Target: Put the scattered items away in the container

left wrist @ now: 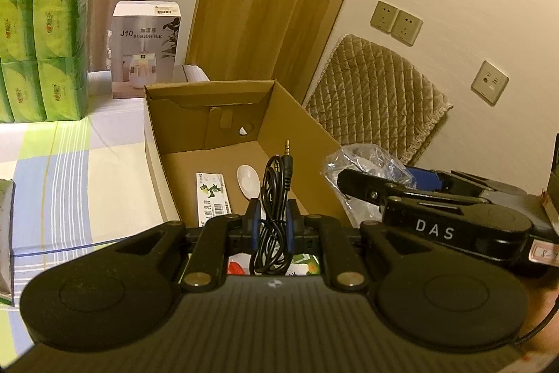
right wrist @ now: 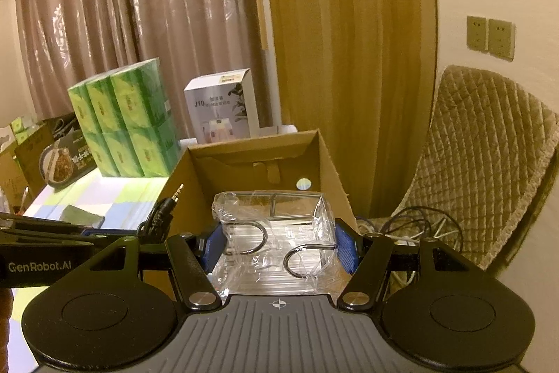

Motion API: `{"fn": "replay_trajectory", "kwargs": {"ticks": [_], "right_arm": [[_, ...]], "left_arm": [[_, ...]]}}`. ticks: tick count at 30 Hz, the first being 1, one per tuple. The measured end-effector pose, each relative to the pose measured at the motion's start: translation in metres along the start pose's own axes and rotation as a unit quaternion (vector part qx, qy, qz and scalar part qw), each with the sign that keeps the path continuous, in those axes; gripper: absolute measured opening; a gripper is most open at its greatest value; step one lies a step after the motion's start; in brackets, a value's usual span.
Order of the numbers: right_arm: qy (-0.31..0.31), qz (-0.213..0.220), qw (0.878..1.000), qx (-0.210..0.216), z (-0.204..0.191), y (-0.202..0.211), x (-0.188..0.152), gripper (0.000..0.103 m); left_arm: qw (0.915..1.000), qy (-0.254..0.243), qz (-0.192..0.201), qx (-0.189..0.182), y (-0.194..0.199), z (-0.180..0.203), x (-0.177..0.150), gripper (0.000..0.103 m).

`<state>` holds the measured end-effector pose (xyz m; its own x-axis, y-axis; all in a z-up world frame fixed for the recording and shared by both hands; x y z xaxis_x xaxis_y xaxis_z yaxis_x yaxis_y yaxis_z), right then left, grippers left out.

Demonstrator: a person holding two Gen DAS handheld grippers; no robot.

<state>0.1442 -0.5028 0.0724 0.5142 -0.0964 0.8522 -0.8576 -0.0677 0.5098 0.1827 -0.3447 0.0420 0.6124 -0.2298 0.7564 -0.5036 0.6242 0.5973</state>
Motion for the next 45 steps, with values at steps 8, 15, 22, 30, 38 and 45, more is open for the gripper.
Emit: {"fn": "replay_trajectory", "kwargs": {"ticks": [8, 15, 22, 30, 38, 45], "right_arm": [[0.005, -0.002, 1.0, -0.004, 0.006, -0.012, 0.007, 0.061], [0.009, -0.006, 1.0, -0.01, 0.011, -0.022, 0.011, 0.061], [0.011, -0.013, 1.0, -0.01, 0.014, -0.032, 0.015, 0.061], [0.011, -0.02, 1.0, -0.007, 0.013, -0.044, 0.016, 0.061], [0.011, -0.025, 1.0, -0.005, 0.012, -0.053, 0.016, 0.061], [0.012, -0.027, 1.0, -0.004, 0.011, -0.055, 0.017, 0.061]], "left_arm": [[1.0, 0.004, -0.004, 0.004, -0.012, -0.007, 0.005, 0.011], [0.9999, 0.012, -0.006, 0.005, -0.022, -0.013, 0.012, 0.011], [0.9997, 0.021, -0.012, 0.009, -0.035, -0.019, 0.017, 0.011], [0.9994, 0.025, -0.017, 0.016, -0.047, -0.025, 0.022, 0.011], [0.9991, 0.029, -0.023, 0.021, -0.055, -0.032, 0.022, 0.011], [0.9991, 0.028, -0.023, 0.022, -0.057, -0.032, 0.024, 0.011]]}}
Point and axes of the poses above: each gripper's, at about its wrist camera, not at the fingertips, and y roughly against the way its jaws point, z to its right, x to its top, the point moved 3 cm from there along -y, roughly the way its jaws point, and after that the axes turned 1 degree about x, right-handed, at the moved point
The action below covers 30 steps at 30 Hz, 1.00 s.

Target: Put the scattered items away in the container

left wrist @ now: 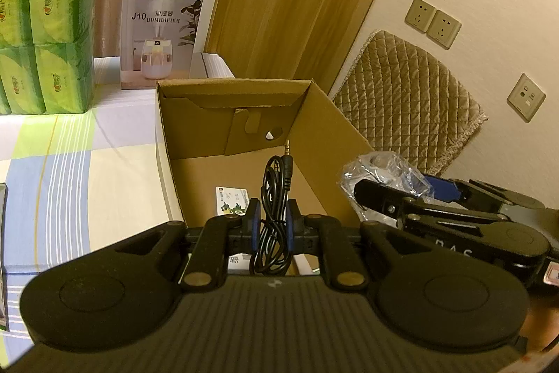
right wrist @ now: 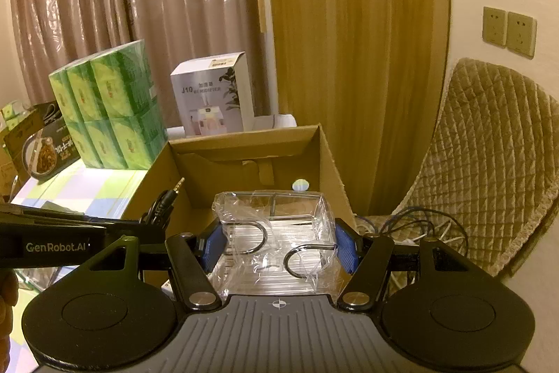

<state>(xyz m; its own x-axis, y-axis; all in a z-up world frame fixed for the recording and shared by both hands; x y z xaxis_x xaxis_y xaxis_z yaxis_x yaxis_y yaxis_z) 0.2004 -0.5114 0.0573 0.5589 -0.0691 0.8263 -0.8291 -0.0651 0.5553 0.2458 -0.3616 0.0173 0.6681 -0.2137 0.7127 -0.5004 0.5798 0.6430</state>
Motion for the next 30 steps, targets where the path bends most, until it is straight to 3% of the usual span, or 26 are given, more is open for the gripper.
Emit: {"fn": "replay_trajectory", "kwargs": {"ticks": [30], "right_arm": [[0.002, 0.001, 1.0, 0.0, -0.0026, -0.006, 0.0055, 0.061]], "left_arm": [[1.0, 0.001, 0.002, 0.003, -0.005, -0.0006, 0.0091, 0.011]]}}
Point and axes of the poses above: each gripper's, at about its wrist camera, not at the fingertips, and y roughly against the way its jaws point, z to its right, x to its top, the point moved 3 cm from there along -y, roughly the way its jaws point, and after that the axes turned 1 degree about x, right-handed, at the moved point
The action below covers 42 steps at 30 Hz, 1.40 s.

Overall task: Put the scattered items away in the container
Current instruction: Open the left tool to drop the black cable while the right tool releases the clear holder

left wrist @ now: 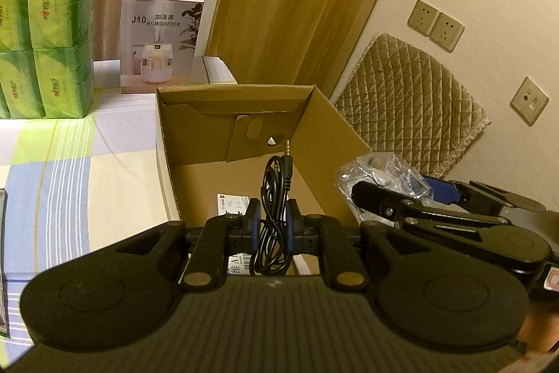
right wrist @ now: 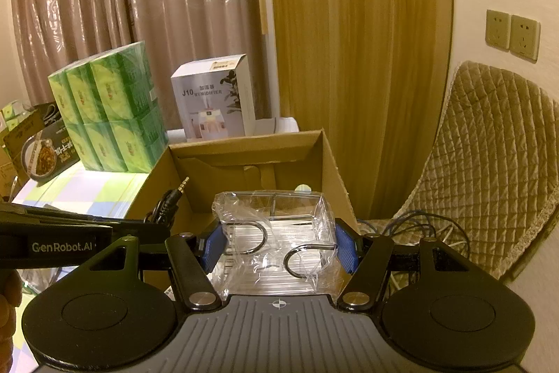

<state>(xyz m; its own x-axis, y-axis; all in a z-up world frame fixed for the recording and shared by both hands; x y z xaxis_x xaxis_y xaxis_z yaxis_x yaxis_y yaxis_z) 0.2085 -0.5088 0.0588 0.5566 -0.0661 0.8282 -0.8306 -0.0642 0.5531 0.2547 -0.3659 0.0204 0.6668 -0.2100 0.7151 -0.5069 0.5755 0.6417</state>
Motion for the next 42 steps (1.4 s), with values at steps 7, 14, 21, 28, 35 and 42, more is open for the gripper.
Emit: {"fn": "replay_trajectory", "kwargs": {"ticks": [7, 14, 21, 28, 35, 42], "right_arm": [[0.0, 0.0, 1.0, 0.0, 0.0, 0.0, 0.0, 0.061], [0.0, 0.0, 1.0, 0.0, -0.001, 0.0, 0.0, 0.061], [0.0, 0.0, 1.0, 0.0, -0.002, 0.001, -0.001, 0.061], [0.002, 0.001, 1.0, 0.001, -0.007, 0.002, 0.001, 0.061], [0.006, 0.003, 1.0, 0.003, -0.012, 0.002, 0.002, 0.061], [0.008, 0.007, 1.0, 0.005, -0.017, 0.002, 0.005, 0.061]], "left_arm": [[0.9999, -0.005, 0.003, 0.011, 0.001, 0.0, 0.001, 0.018], [0.9998, -0.008, 0.013, 0.014, 0.006, -0.001, 0.001, 0.022], [0.9998, -0.003, 0.015, 0.015, 0.01, -0.006, 0.001, 0.022], [0.9996, 0.002, 0.022, 0.017, 0.016, -0.01, 0.003, 0.022], [0.9994, 0.006, 0.029, 0.019, 0.022, -0.015, 0.005, 0.022], [0.9992, 0.01, 0.031, 0.022, 0.027, -0.018, 0.003, 0.022]]}}
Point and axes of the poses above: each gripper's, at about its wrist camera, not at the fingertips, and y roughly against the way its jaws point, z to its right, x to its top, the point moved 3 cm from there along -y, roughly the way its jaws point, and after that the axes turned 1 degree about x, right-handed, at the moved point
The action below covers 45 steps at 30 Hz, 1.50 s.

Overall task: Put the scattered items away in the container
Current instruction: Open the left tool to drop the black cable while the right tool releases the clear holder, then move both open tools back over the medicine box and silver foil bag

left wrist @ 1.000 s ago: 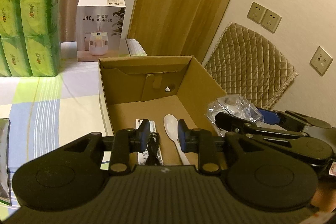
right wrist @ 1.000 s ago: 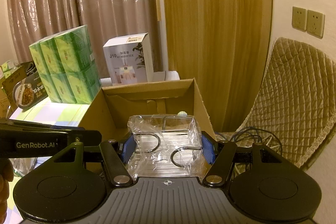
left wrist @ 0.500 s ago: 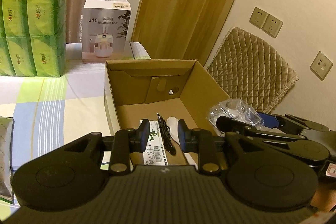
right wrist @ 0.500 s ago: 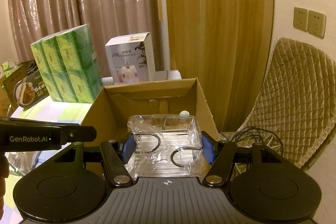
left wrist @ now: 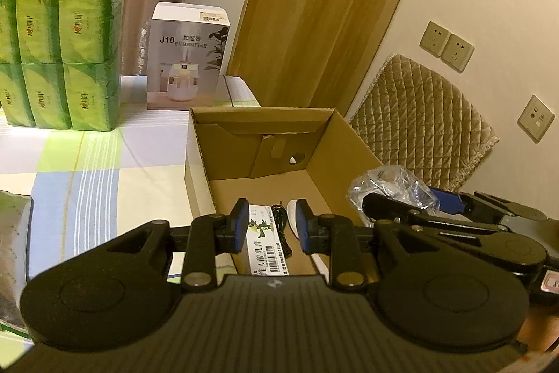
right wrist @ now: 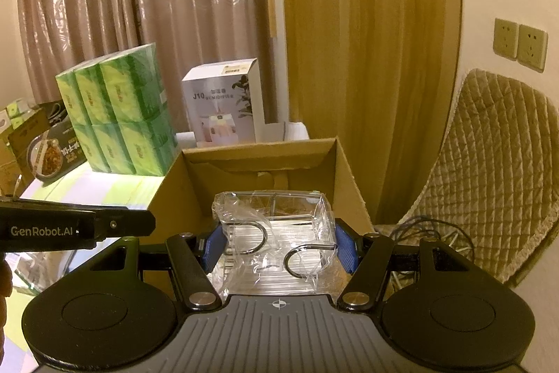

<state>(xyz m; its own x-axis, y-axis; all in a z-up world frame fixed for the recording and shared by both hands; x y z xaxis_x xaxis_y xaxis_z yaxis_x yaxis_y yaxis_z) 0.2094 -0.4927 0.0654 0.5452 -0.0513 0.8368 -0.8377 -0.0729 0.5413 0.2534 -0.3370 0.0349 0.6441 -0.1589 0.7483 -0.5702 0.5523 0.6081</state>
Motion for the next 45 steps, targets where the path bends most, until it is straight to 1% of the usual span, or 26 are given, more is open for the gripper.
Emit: {"fn": "replay_trajectory", "kwargs": {"ticks": [1, 2, 3, 4, 14, 20, 28, 36, 42, 44, 45], "right_arm": [[0.0, 0.002, 1.0, 0.001, -0.001, 0.0, 0.001, 0.062], [-0.001, 0.005, 1.0, 0.003, -0.001, 0.001, 0.001, 0.065], [-0.002, 0.008, 1.0, 0.003, -0.001, 0.001, 0.002, 0.073], [-0.003, 0.01, 1.0, 0.002, -0.001, 0.002, 0.002, 0.074], [-0.002, 0.009, 1.0, 0.002, -0.001, 0.006, 0.002, 0.076], [-0.002, 0.008, 1.0, -0.001, -0.001, 0.012, 0.001, 0.078], [-0.002, 0.009, 1.0, 0.0, -0.007, 0.024, 0.001, 0.08], [0.0, 0.007, 1.0, 0.001, -0.016, 0.044, -0.002, 0.083], [0.008, 0.013, 1.0, -0.003, -0.027, 0.065, -0.004, 0.09], [0.01, 0.016, 1.0, -0.004, -0.03, 0.072, -0.004, 0.093], [0.011, 0.017, 1.0, -0.004, -0.031, 0.075, -0.004, 0.095]], "left_arm": [[1.0, 0.0, 0.0, 0.0, 0.0, 0.0, 0.0, 0.022], [1.0, 0.0, 0.001, 0.001, 0.001, -0.001, 0.0, 0.022], [1.0, 0.001, 0.001, 0.002, 0.001, -0.002, 0.0, 0.022], [1.0, 0.001, 0.0, 0.003, 0.002, -0.003, 0.0, 0.022], [1.0, 0.004, 0.0, 0.006, 0.006, -0.008, -0.003, 0.022], [1.0, 0.005, 0.002, 0.008, 0.014, -0.01, -0.005, 0.022], [0.9999, 0.004, 0.007, 0.012, 0.031, -0.013, -0.005, 0.024], [0.9999, 0.002, 0.009, 0.014, 0.054, -0.014, -0.016, 0.025], [0.9997, 0.001, 0.015, 0.019, 0.076, -0.018, -0.024, 0.035], [0.9996, 0.002, 0.017, 0.023, 0.085, -0.021, -0.027, 0.046], [0.9995, 0.001, 0.017, 0.026, 0.089, -0.023, -0.028, 0.049]]}}
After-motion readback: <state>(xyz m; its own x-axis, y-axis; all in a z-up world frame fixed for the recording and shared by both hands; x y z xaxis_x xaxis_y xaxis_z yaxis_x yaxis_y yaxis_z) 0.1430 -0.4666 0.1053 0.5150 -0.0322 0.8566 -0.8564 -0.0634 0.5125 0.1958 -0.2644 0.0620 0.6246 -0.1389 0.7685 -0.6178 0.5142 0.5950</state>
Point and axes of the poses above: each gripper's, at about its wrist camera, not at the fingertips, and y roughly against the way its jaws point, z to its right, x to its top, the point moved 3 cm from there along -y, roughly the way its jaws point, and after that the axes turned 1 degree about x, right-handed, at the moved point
